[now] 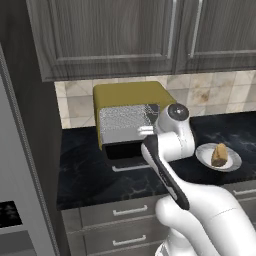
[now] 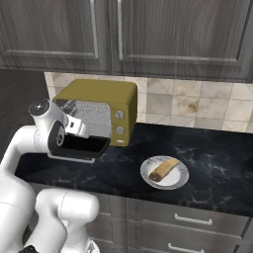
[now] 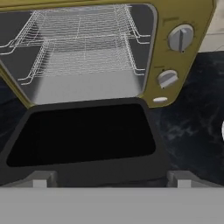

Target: Pull the toaster oven rack outwards. Pick up the baguette from the plate and place it on the toaster oven rack. Close the toaster oven door fully and set the temperature to the lowest setting.

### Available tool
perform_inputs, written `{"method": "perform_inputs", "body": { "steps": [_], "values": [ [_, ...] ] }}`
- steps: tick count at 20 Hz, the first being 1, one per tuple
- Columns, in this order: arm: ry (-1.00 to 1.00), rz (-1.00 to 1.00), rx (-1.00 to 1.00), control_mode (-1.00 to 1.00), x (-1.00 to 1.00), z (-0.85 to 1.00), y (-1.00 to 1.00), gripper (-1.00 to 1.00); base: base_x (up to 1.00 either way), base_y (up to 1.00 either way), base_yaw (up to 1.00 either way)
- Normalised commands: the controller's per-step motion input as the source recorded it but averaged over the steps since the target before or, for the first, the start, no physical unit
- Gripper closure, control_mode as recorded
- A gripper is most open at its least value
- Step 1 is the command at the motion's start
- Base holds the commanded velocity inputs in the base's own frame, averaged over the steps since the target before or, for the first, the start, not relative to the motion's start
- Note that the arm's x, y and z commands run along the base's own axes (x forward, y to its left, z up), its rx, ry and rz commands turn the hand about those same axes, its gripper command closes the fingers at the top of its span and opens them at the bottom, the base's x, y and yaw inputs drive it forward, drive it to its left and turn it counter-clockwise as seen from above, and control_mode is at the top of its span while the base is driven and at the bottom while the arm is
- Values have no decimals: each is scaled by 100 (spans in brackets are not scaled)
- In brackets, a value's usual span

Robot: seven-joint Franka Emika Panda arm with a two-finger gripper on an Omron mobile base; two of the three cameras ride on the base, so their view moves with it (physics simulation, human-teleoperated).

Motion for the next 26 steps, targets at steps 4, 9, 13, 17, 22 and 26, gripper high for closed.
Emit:
{"method": "perform_inputs", "body": {
  "steps": [4,9,13,17,22,26],
  "values": [
    [-13,0,0,-100,13,0,1,-100,0,0,0],
    [-8,0,0,-100,12,0,9,-100,0,0,0],
    [-7,0,-1,-100,10,2,19,-100,0,0,0],
    [-11,0,-1,-100,2,14,9,-100,0,0,0],
    [-10,-1,-1,-100,6,9,0,-100,0,0,0],
    [-8,-2,-1,-100,8,0,0,-100,0,0,0]
  ]
}}
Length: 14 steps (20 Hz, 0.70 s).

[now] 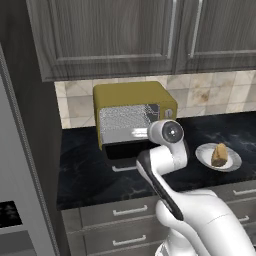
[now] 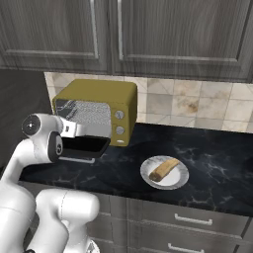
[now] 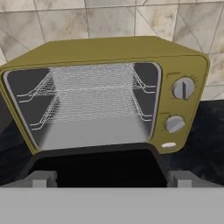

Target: Pull the toaster oven rack outwards. Pick up the baguette from the plate and place it on the toaster oven rack. Close the toaster oven door fully and set the temperature to the lowest setting.

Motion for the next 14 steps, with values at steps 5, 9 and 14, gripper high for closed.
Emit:
{"method": "perform_inputs", "body": {
  "steps": [5,9,14],
  "values": [
    [-13,0,0,-100,15,1,6,-100,0,0,0],
    [-10,0,0,-100,14,4,13,-100,0,0,0],
    [-7,0,0,-100,15,5,15,-100,0,0,0]
  ]
}}
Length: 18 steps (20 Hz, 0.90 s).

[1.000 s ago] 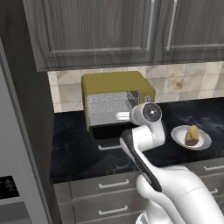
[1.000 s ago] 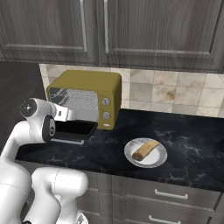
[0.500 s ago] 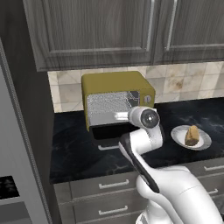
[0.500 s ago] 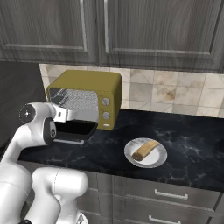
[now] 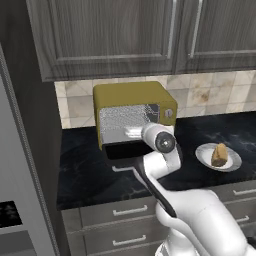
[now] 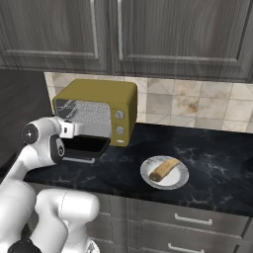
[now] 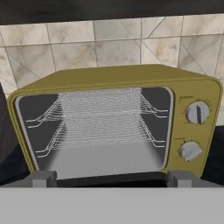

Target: Pull the toaster oven rack outwards. Pick up the baguette from the plate and place it on the toaster oven rack. Close the toaster oven door fully and set the temperature to the lowest setting.

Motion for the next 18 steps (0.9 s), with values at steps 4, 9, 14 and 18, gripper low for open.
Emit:
{"method": "perform_inputs", "body": {
  "steps": [4,9,14,18],
  "values": [
    [-3,0,0,-100,21,4,8,-100,0,0,0],
    [0,0,0,-100,29,-1,0,-100,0,0,0],
    [-1,0,0,-100,28,-2,0,-100,0,0,0],
    [0,0,-4,-100,19,-10,6,-100,0,0,0]
  ]
}}
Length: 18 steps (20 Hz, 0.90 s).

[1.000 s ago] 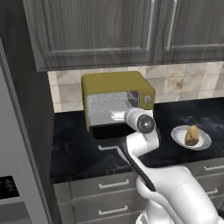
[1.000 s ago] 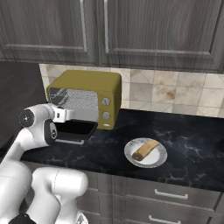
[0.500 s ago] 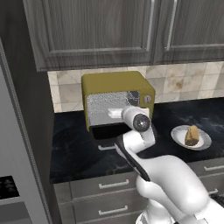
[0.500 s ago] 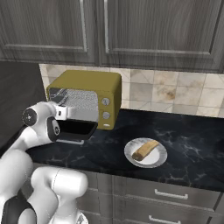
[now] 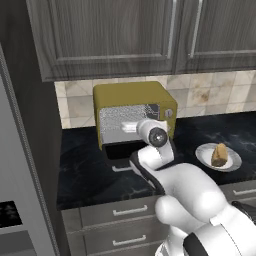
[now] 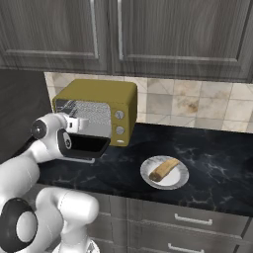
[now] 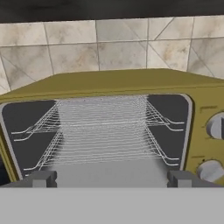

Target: Pull the toaster oven rack outwards. Pick up the baguette from the plate and place it on the toaster oven rack. Close the toaster oven door fully and set the temperature to the lowest setting.

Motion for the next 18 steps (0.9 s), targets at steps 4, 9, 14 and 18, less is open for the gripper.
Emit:
{"method": "perform_inputs", "body": {
  "steps": [4,9,14,18],
  "values": [
    [0,0,-5,-100,6,-15,11,-100,0,0,0],
    [0,0,0,-100,8,-3,6,-100,0,0,0],
    [0,0,0,-100,23,-3,0,-100,0,0,0],
    [0,0,0,-100,28,-10,0,-100,0,0,0]
  ]
}}
